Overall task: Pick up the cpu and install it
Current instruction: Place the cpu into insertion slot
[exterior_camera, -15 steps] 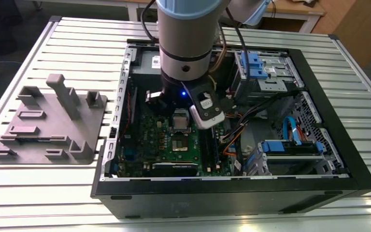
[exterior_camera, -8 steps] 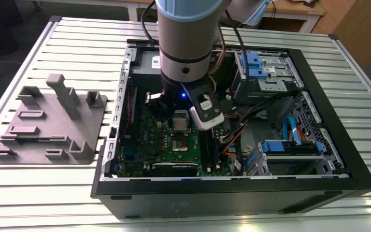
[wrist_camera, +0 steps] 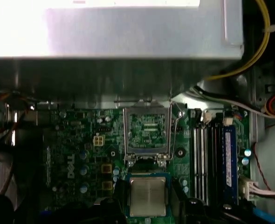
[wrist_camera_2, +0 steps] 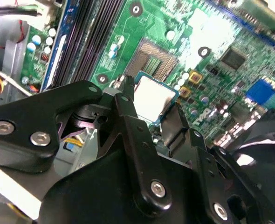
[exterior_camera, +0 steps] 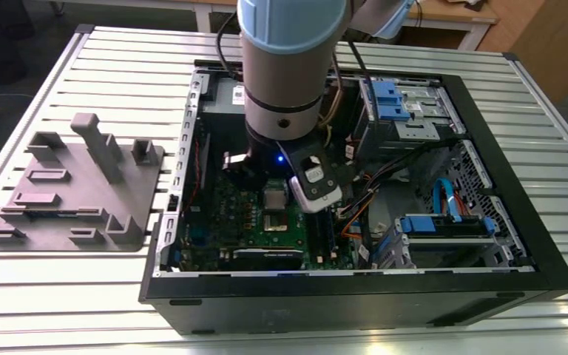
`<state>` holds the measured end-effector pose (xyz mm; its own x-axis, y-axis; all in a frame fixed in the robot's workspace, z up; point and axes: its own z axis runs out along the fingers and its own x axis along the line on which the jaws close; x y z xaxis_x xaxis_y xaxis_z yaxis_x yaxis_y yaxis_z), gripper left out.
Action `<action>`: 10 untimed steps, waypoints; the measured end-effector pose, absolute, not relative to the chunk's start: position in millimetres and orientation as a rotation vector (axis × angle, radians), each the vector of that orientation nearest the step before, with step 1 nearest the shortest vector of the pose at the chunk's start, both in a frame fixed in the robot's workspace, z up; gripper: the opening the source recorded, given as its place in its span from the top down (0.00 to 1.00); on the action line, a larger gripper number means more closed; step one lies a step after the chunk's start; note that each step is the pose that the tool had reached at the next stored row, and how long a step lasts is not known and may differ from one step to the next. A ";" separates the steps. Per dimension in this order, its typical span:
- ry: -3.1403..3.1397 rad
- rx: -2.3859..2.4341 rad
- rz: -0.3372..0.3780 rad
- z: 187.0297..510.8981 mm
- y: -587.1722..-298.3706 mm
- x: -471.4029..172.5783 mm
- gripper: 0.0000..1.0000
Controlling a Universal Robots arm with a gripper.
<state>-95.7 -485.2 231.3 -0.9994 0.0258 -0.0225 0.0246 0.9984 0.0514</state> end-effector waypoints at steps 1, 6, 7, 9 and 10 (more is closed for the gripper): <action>3.118 0.039 0.079 230.0 -487.2 -95.7 0.53; 3.118 0.040 0.079 221.3 -490.3 -95.8 0.53; 3.118 0.039 0.079 219.6 -490.4 -95.6 0.53; 3.118 0.039 0.079 215.8 -490.4 -94.7 0.53; 3.118 0.040 0.079 214.0 -490.4 -94.2 0.53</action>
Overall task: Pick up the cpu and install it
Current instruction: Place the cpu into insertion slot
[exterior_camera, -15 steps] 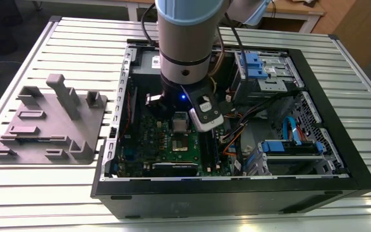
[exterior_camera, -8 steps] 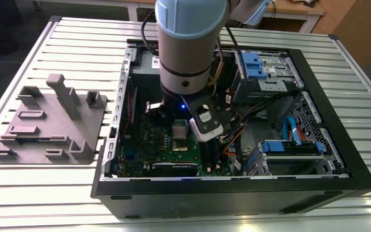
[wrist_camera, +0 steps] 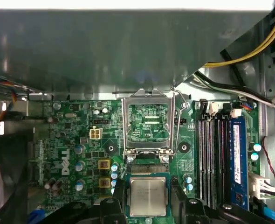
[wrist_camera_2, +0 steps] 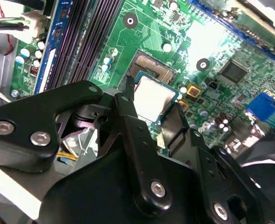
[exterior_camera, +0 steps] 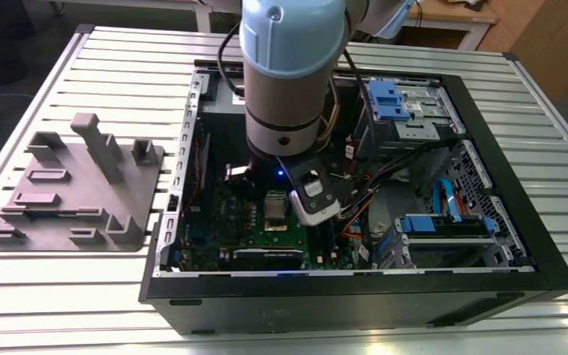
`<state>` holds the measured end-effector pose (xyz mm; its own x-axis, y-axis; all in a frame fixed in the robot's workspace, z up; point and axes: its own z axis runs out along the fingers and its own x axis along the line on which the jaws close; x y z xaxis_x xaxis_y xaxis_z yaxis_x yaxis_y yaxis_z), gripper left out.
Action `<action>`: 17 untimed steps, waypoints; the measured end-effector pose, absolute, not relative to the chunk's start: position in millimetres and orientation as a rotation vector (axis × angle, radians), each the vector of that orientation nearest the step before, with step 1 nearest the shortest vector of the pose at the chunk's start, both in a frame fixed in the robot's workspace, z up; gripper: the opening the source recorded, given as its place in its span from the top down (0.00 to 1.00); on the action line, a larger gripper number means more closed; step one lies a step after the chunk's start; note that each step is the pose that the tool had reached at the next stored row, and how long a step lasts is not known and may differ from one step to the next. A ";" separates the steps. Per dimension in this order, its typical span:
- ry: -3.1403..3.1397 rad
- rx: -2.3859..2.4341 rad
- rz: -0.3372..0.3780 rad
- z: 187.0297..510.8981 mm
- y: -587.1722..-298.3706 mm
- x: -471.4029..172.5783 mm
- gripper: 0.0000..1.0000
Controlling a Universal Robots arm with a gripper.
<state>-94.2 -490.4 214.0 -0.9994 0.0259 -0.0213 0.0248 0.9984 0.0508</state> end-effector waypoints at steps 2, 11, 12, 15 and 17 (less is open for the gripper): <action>3.118 0.040 0.079 210.5 -490.4 -93.6 0.53; 3.119 0.041 0.074 197.8 -493.9 -93.1 0.53; 3.119 0.041 0.073 196.1 -493.9 -93.0 0.53; 3.119 0.041 0.072 192.9 -493.9 -91.9 0.53; 3.119 0.041 0.071 192.8 -493.9 -91.3 0.53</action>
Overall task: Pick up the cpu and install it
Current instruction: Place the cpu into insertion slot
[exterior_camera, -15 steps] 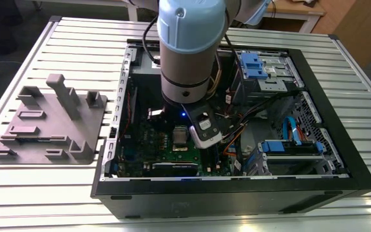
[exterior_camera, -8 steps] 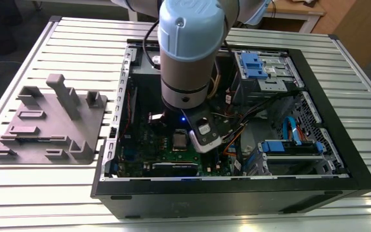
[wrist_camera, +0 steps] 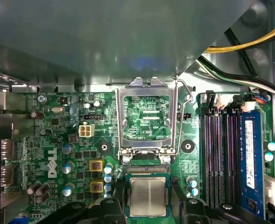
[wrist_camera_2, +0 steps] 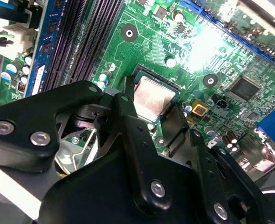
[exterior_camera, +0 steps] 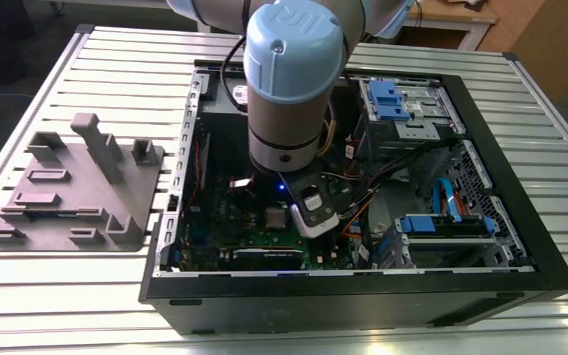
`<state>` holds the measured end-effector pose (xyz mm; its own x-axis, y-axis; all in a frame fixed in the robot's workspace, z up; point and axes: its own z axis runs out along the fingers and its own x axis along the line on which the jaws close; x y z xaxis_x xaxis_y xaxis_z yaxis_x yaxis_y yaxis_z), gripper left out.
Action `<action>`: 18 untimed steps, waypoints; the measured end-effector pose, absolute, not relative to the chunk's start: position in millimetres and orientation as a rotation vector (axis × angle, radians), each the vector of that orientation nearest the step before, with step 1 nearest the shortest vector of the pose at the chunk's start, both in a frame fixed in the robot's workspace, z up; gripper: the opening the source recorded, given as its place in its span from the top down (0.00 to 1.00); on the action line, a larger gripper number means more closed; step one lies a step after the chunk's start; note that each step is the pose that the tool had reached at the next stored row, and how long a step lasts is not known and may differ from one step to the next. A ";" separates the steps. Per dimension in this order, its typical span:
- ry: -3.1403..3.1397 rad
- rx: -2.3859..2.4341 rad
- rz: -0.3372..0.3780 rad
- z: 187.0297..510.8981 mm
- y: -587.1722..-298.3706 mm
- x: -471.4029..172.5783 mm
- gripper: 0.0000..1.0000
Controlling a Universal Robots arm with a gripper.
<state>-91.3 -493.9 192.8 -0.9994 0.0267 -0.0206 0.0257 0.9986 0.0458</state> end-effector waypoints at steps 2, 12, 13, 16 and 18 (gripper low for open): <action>3.119 0.041 0.071 192.7 -493.9 -91.3 0.53; 3.120 0.041 0.070 188.1 -493.8 -91.2 0.53; 3.119 0.041 0.071 188.1 -493.8 -91.2 0.53; 3.119 0.041 0.071 187.8 -493.7 -91.2 0.53; 3.119 0.041 0.071 187.7 -493.7 -91.2 0.53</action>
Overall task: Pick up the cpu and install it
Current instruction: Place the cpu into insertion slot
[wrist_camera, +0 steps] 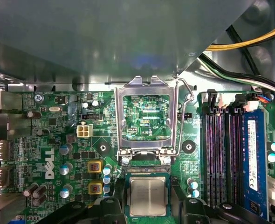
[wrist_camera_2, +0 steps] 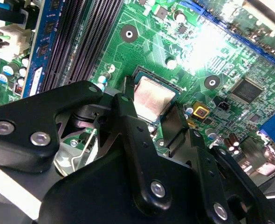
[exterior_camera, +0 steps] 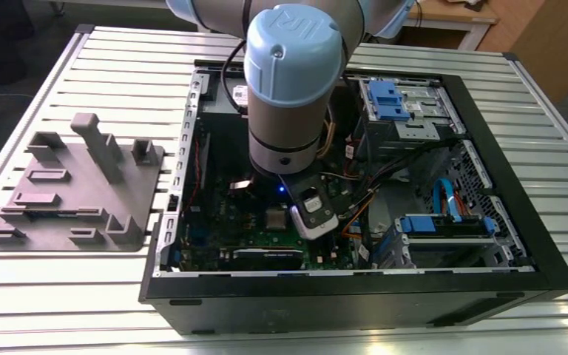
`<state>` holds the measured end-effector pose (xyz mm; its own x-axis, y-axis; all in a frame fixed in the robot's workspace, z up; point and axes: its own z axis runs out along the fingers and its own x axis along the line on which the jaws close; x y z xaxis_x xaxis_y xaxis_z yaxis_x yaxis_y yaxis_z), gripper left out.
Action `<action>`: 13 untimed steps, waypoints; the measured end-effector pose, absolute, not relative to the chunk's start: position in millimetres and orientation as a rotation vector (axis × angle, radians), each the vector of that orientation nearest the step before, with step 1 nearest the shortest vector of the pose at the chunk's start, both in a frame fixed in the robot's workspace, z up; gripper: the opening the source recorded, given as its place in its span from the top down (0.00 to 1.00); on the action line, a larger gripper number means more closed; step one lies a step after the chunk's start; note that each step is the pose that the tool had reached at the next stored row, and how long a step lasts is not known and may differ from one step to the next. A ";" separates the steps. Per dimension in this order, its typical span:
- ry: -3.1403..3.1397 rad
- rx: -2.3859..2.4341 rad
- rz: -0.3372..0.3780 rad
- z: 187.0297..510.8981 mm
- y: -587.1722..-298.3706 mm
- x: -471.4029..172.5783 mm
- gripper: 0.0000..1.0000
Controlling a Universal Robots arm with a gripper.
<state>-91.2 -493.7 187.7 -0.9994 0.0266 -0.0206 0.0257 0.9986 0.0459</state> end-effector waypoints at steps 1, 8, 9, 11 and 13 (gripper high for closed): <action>3.119 0.041 0.071 187.7 -493.7 -91.2 0.53; 3.119 0.041 0.071 187.4 -493.7 -91.2 0.46; 3.119 0.041 0.071 187.4 -493.7 -91.2 0.46; 3.119 0.041 0.072 189.2 -493.6 -91.2 0.46; 3.119 0.041 0.071 191.0 -493.6 -91.2 0.46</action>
